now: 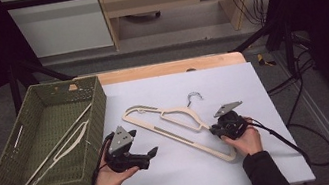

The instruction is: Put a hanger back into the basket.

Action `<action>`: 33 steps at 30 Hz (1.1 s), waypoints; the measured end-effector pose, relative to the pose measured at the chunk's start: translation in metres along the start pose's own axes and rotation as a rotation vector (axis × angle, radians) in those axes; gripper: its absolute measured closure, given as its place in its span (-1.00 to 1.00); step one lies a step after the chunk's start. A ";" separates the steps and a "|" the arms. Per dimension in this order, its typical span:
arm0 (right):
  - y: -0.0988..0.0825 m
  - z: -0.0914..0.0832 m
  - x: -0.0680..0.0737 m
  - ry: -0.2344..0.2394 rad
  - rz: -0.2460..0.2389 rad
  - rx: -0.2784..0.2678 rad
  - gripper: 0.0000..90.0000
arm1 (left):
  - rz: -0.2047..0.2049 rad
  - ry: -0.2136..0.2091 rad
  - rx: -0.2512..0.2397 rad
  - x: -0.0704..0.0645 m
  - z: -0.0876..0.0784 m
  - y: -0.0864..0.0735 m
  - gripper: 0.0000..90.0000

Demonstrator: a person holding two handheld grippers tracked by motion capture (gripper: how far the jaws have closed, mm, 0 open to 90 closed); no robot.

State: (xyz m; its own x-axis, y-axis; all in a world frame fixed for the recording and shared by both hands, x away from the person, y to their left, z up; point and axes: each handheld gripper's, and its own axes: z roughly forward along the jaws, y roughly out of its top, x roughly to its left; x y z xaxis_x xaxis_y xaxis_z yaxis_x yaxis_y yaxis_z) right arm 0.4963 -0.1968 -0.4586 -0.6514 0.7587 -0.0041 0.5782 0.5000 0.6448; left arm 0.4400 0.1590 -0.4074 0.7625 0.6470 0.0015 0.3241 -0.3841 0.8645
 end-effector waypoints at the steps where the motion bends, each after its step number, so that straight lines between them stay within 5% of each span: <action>1: 0.000 0.000 0.000 0.001 0.000 0.001 0.77 | -0.002 -0.002 -0.001 0.000 0.000 -0.001 -0.81; 23: 0.001 -0.002 -0.002 0.029 0.021 0.000 0.78 | -0.011 -0.015 0.031 -0.001 0.005 -0.013 -0.81; 33: 0.005 -0.023 -0.002 -0.009 -0.017 -0.071 0.79 | -0.018 -0.016 0.013 0.005 0.019 0.010 -0.79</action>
State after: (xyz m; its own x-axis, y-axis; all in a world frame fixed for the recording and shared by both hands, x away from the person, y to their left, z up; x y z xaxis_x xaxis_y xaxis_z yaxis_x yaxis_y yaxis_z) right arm 0.4888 -0.2054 -0.4377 -0.6558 0.7546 -0.0221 0.5307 0.4817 0.6973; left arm 0.4573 0.1459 -0.4080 0.7656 0.6430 -0.0223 0.3449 -0.3809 0.8579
